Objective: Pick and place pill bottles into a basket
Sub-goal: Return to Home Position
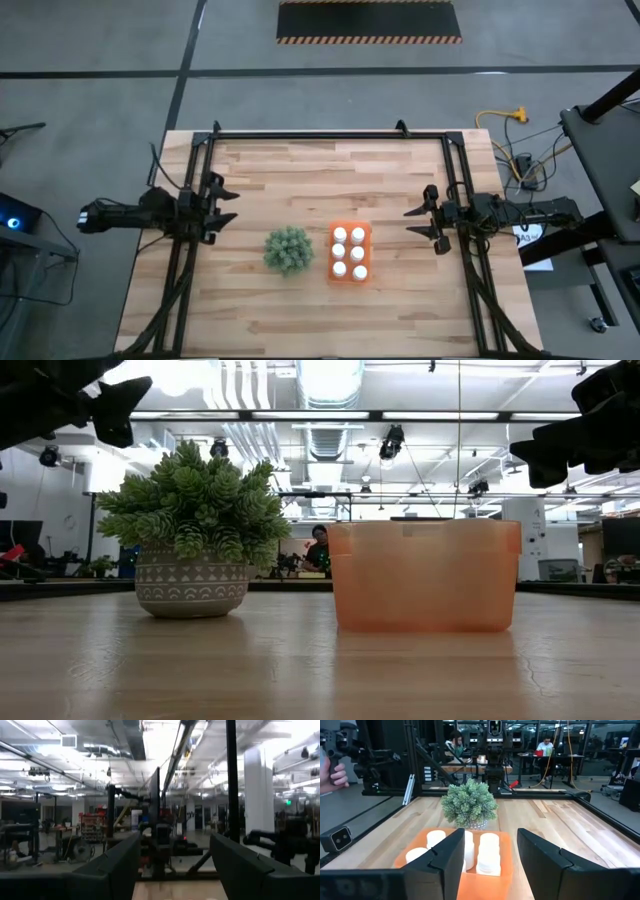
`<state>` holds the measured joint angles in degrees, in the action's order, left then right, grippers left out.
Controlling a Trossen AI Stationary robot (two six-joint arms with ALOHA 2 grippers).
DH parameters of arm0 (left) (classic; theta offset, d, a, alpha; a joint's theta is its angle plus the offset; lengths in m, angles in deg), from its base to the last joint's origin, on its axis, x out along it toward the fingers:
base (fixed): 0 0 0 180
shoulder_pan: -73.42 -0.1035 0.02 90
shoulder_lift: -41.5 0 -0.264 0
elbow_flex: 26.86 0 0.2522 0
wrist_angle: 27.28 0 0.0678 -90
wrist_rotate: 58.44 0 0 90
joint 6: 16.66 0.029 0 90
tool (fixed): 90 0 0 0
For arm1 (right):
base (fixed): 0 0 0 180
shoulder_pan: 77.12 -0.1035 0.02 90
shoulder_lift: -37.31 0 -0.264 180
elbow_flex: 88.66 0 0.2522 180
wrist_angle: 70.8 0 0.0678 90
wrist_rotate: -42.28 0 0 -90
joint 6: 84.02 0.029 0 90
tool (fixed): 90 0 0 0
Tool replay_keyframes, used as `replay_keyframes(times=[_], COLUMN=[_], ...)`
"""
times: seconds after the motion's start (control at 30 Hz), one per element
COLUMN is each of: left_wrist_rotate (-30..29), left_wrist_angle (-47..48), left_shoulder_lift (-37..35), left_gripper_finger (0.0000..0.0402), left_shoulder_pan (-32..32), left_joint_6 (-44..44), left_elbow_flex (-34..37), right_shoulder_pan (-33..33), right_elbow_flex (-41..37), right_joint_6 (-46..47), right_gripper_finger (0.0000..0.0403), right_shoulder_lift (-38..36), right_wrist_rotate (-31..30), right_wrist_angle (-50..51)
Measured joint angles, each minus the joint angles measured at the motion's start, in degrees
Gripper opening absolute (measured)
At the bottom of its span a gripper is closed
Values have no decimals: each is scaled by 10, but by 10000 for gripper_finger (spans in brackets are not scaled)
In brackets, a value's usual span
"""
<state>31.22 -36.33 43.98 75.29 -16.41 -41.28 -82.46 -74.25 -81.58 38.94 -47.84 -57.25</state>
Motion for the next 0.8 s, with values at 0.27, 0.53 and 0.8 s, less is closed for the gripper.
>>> replay_keyframes(times=[0.27, 0.53, 0.8], left_wrist_rotate=[0, 0, -8], left_wrist_angle=[81, 171, 206], left_shoulder_lift=[-8, -7, -5], left_gripper_finger=[221, 221, 221], left_shoulder_pan=[0, 0, 0], left_joint_6=[2, 36, 37], left_elbow_flex=[0, 0, 0], right_shoulder_pan=[0, 0, 0], right_elbow_flex=[0, 0, 0], right_joint_6=[1, 0, 1], right_gripper_finger=[171, 173, 173], right_shoulder_lift=[0, 0, 0], right_wrist_rotate=[0, 0, 0], right_wrist_angle=[0, 0, 0])
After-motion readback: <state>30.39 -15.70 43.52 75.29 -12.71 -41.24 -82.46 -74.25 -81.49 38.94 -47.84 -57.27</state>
